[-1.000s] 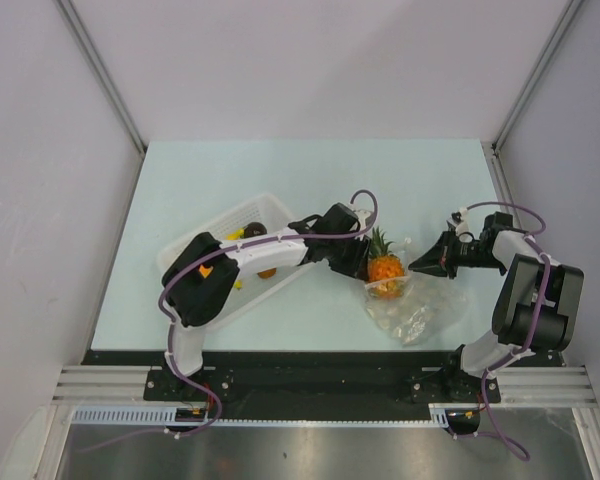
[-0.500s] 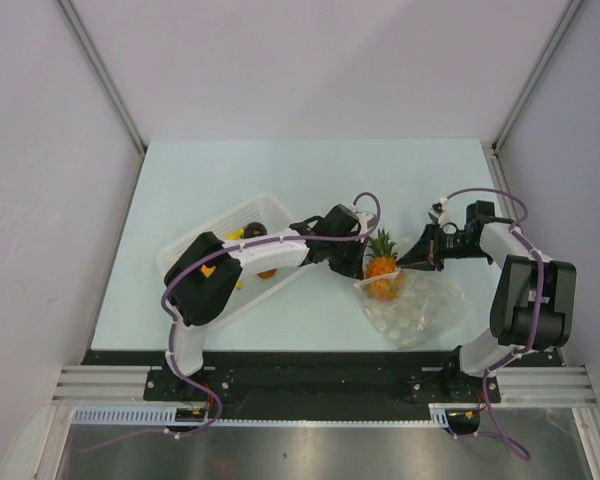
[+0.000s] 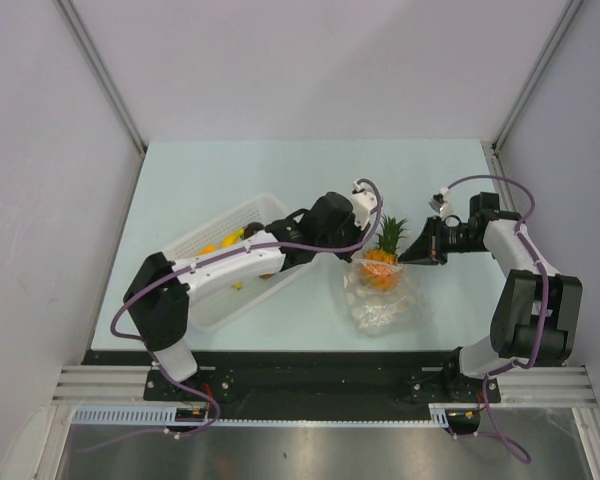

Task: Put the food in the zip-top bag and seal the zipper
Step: Adjust the fake fruit in the zipper food storage bag.

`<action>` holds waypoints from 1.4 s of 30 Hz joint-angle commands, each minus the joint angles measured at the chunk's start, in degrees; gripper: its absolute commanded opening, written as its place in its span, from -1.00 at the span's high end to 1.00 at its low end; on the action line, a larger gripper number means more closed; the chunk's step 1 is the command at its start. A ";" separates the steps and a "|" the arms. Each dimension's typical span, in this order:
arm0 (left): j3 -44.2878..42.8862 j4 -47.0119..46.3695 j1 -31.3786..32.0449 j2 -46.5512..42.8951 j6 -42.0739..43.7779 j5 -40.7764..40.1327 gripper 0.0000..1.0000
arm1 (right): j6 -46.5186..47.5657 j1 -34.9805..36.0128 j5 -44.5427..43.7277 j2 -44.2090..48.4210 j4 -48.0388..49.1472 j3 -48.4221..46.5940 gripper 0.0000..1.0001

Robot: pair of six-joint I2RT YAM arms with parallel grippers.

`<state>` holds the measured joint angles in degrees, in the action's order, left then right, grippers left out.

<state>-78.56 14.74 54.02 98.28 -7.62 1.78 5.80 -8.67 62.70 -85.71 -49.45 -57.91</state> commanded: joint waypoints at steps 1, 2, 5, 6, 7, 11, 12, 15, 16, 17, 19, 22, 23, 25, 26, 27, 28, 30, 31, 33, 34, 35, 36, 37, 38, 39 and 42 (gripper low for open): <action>1.57 -3.57 1.26 -7.29 7.43 -6.34 1.00 | 3.25 -0.65 -1.09 2.39 -1.88 -3.34 1.00; 2.01 -4.19 1.61 -8.62 9.79 -7.13 1.00 | 3.34 -0.82 -1.00 3.17 -2.05 -3.96 1.00; 3.33 -6.48 2.58 -13.37 13.84 -9.86 1.00 | 3.78 -1.53 -0.47 4.76 -3.54 -8.26 1.00; 3.24 -6.57 2.84 -14.33 14.47 -10.39 1.00 | 3.95 -1.70 -0.21 5.20 -3.98 -10.79 1.00; 3.42 -6.39 3.02 -16.43 15.17 -10.74 1.00 | 3.95 -1.79 0.14 5.55 -4.42 -12.39 1.00; 3.68 -5.86 4.42 -22.06 19.73 -12.15 1.00 | 3.78 -1.10 2.95 8.80 -6.18 -18.81 1.00; 4.12 -6.21 5.73 -23.21 20.79 -12.85 1.00 | 3.69 -0.65 3.39 10.55 -6.27 -19.95 1.00; 7.00 -9.36 8.99 -27.87 26.50 -15.40 1.00 | 3.43 1.28 3.14 14.50 -6.27 -21.81 1.00; 8.07 -9.99 9.69 -28.92 27.47 -15.93 1.00 | 3.60 1.89 1.83 15.39 -6.18 -20.50 1.00; 8.95 -10.26 10.31 -30.15 28.09 -16.02 1.00 | 4.12 2.42 0.86 16.36 -6.10 -19.44 1.00; 10.71 -8.60 10.32 -30.34 26.87 -15.93 1.00 | 6.83 3.92 -2.21 18.03 -6.79 -16.81 1.00; 10.28 -4.47 9.97 -29.03 21.87 -15.76 0.89 | 9.04 3.92 -4.07 18.39 -8.46 -12.50 1.00; 9.93 -3.33 9.01 -28.41 17.50 -15.06 0.60 | 9.92 3.75 -3.99 18.30 -8.73 -11.45 1.00; 9.57 -0.69 7.16 -26.74 12.21 -10.15 0.35 | 9.58 3.31 -2.24 18.21 -8.82 -11.26 1.00; 10.01 -0.16 5.24 -26.21 8.01 -8.30 0.21 | 8.88 3.39 -1.53 18.21 -8.82 -11.70 1.00; 11.14 -0.07 4.26 -25.86 5.27 -5.59 0.14 | 8.61 3.65 -0.74 18.12 -8.73 -11.96 1.00; 11.85 -0.15 3.30 -24.90 3.24 -1.99 0.05 | 8.44 4.00 0.57 18.30 -8.73 -12.49 1.00; 13.70 -1.03 0.83 -24.02 -1.42 2.51 -0.08 | 8.44 4.62 1.46 18.56 -8.99 -13.54 1.00; 14.14 -1.21 0.39 -23.23 -3.35 3.92 -0.24 | 8.78 4.97 2.25 18.74 -9.87 -13.72 1.00; 14.49 -1.38 -1.63 -22.26 -5.21 4.89 -0.38 | 9.14 5.32 2.95 19.44 -10.57 -13.72 1.00; 14.41 -1.30 -3.64 -21.04 -7.04 7.07 -0.41 | 9.31 5.50 3.22 19.70 -10.75 -13.63 1.00; 13.71 -0.60 -4.53 -20.24 -7.84 7.97 -0.41 | 9.23 5.68 3.22 20.23 -10.67 -13.55 1.00; 13.18 0.10 -5.58 -19.36 -8.72 9.45 -0.41 | 8.88 5.94 3.40 20.41 -10.23 -13.46 1.00; 12.83 0.63 -7.07 -17.70 -9.77 11.47 -0.40 | 8.53 6.12 3.48 20.76 -9.88 -13.37 1.00; 12.21 1.60 -7.61 -16.99 -10.13 12.97 -0.39 | 7.74 6.55 3.49 21.02 -9.27 -13.28 1.00; 12.12 1.78 -7.87 -16.28 -10.31 14.12 -0.38 | 6.60 6.64 3.57 21.02 -7.87 -13.11 1.00; 13.35 1.43 -7.79 -14.70 -10.66 17.02 -0.33 | 5.45 7.00 3.83 20.76 -6.45 -13.19 1.00</action>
<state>-64.20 16.05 46.26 82.28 -14.50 11.29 13.26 -2.35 63.88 -66.15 -58.94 -69.12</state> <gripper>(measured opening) 0.679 0.009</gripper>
